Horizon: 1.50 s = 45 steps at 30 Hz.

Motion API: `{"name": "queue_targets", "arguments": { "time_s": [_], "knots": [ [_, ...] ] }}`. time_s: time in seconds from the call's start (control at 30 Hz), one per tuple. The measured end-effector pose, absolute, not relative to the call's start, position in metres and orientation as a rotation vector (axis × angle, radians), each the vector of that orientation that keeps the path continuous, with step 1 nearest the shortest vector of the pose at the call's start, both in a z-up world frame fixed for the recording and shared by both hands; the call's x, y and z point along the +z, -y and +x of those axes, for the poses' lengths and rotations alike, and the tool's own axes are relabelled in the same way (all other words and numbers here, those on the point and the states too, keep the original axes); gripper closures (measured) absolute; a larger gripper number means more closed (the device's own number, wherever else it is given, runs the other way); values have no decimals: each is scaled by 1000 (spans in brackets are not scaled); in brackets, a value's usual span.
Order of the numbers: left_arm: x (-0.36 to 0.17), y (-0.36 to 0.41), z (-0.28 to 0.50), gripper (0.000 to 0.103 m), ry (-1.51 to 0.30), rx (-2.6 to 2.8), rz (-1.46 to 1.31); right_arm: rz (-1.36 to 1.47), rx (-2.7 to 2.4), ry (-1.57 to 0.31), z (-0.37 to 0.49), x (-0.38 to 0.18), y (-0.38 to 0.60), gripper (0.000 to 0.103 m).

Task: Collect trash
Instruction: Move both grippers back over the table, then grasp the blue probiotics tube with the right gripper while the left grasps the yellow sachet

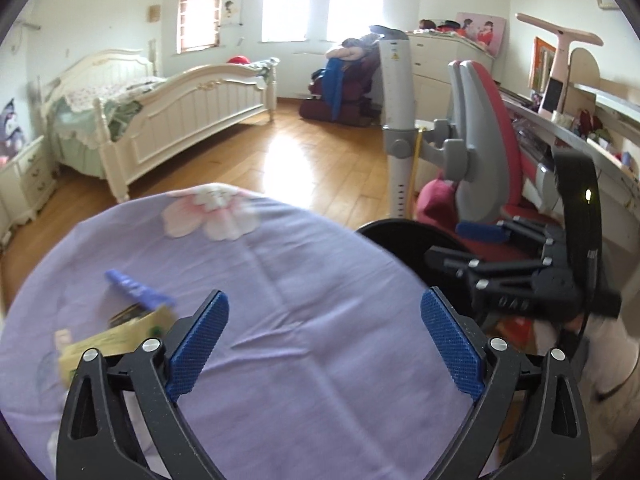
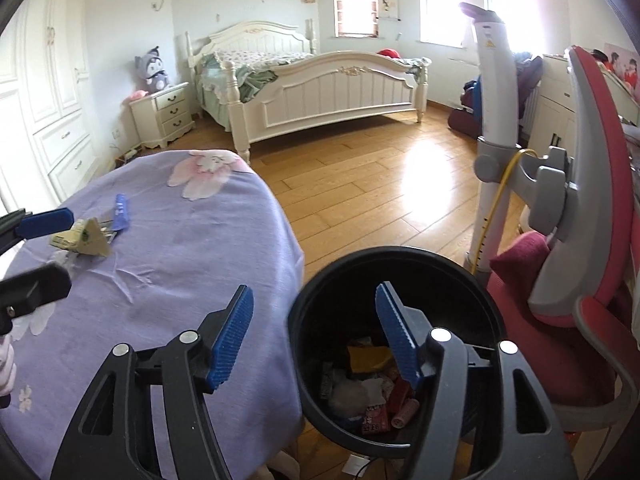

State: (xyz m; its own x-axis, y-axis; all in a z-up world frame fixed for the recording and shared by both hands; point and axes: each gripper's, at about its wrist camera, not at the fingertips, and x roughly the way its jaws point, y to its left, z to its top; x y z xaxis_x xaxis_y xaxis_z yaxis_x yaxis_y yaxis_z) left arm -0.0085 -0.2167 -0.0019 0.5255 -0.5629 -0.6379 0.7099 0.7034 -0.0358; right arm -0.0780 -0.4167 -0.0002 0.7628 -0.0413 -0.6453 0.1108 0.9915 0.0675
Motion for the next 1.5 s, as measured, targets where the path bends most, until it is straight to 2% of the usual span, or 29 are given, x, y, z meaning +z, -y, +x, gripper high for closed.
{"name": "queue_targets", "arguments": {
  "time_s": [0.07, 0.33, 0.53, 0.7, 0.73, 0.8, 0.83, 0.93, 0.97, 1.07, 1.2, 1.47, 1.5],
  "knots": [
    [-2, 196, -8, 8, -640, -719, 277, 94, -62, -692, -74, 3, 405, 30],
    [-4, 118, 34, 8, -630, -597, 313, 25, 60, -690, -52, 16, 358, 30],
    [-15, 120, 58, 8, -633, -640, 522, 6, 145, -711, -33, 17, 324, 30],
    [-32, 132, 78, 9, -681, -704, 582, 15, 195, -729, -21, 16, 310, 30],
    [-36, 135, 82, 13, -694, -713, 592, 19, 207, -732, -18, 16, 308, 30],
    [-44, 140, 87, 44, -727, -746, 589, 14, 218, -733, -13, 17, 304, 30],
    [-46, 140, 91, 50, -738, -744, 576, 8, 225, -735, -9, 17, 301, 30],
    [-43, 129, 103, 79, -763, -717, 467, 22, 253, -743, 2, 18, 298, 30],
    [-40, 121, 106, 85, -770, -719, 409, 31, 264, -746, 7, 18, 297, 31],
    [-25, 87, 116, 91, -768, -702, 186, 54, 304, -749, 23, 22, 289, 32],
    [-11, 42, 121, 91, -757, -638, -27, 68, 364, -778, 52, 21, 273, 44],
    [-19, 34, 116, 90, -796, -573, 21, -18, 404, -871, 106, 4, 226, 48],
    [-23, 33, 118, 80, -810, -561, 26, -24, 403, -884, 111, 1, 223, 53]
  ]
}}
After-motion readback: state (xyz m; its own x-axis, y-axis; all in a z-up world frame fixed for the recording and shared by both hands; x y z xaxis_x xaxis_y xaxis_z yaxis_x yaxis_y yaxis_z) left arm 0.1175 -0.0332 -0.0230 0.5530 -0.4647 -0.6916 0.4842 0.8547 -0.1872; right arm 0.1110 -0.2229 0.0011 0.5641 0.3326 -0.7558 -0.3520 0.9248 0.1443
